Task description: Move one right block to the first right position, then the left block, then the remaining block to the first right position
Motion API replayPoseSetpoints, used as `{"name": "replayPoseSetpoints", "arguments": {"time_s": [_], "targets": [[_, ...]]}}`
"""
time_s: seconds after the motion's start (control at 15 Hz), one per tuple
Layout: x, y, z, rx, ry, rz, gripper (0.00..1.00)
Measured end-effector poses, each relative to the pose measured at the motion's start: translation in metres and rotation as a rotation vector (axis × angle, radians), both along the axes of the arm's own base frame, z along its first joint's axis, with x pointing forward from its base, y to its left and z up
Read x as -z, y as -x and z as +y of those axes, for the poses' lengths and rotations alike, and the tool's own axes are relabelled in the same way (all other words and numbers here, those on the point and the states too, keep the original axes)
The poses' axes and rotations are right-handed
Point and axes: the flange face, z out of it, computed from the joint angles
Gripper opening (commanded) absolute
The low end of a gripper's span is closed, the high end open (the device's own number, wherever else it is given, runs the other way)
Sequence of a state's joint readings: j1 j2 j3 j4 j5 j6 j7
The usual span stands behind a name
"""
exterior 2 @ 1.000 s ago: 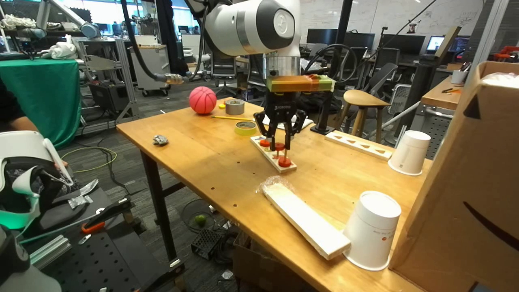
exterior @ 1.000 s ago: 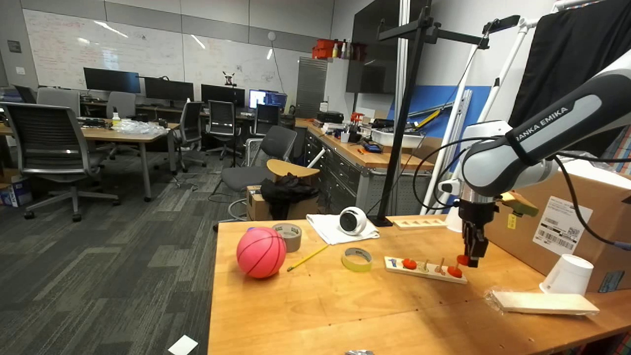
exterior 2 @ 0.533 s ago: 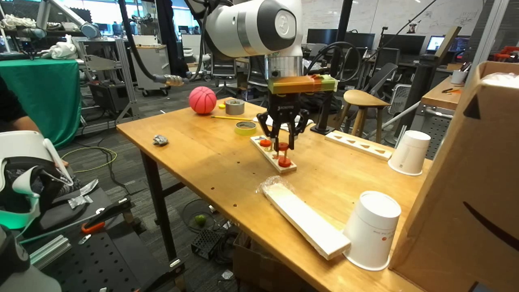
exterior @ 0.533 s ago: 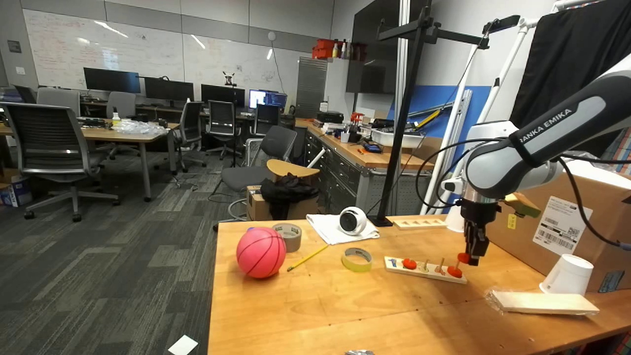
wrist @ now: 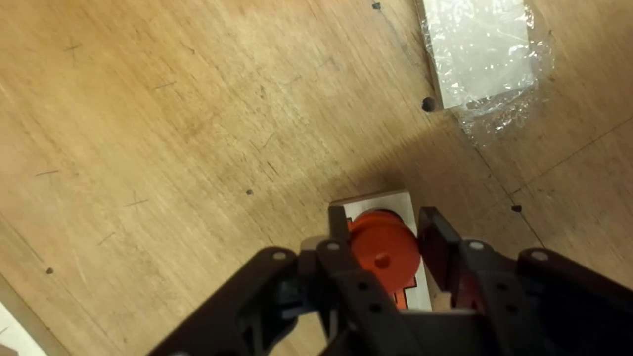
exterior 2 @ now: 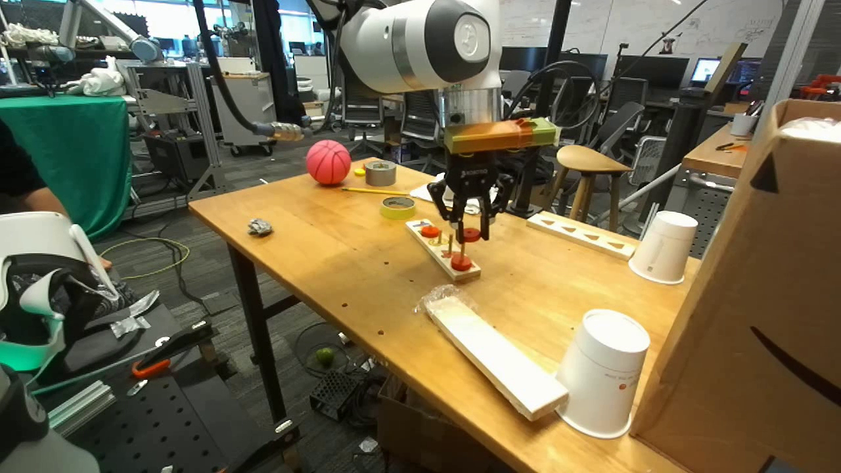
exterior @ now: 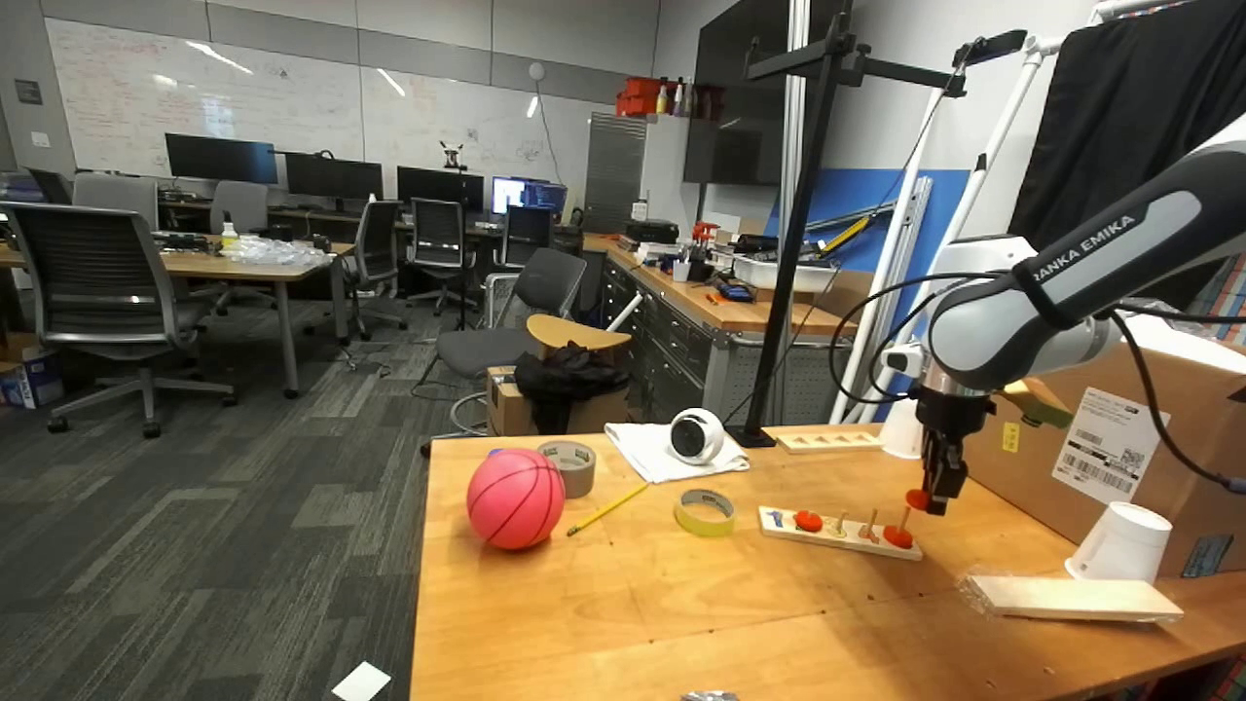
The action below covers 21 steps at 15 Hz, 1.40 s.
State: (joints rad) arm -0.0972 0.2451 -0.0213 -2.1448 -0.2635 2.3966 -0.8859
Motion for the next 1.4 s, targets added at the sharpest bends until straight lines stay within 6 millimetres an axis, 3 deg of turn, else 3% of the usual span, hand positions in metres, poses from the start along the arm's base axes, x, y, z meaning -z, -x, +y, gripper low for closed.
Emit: {"name": "replayPoseSetpoints", "arguments": {"time_s": [1.13, 1.4], "targets": [[0.0061, -0.0009, -0.0008, 0.075, -0.069, -0.002, 0.25], [0.0085, -0.009, 0.0013, 0.081, -0.079, -0.005, 0.25]]}}
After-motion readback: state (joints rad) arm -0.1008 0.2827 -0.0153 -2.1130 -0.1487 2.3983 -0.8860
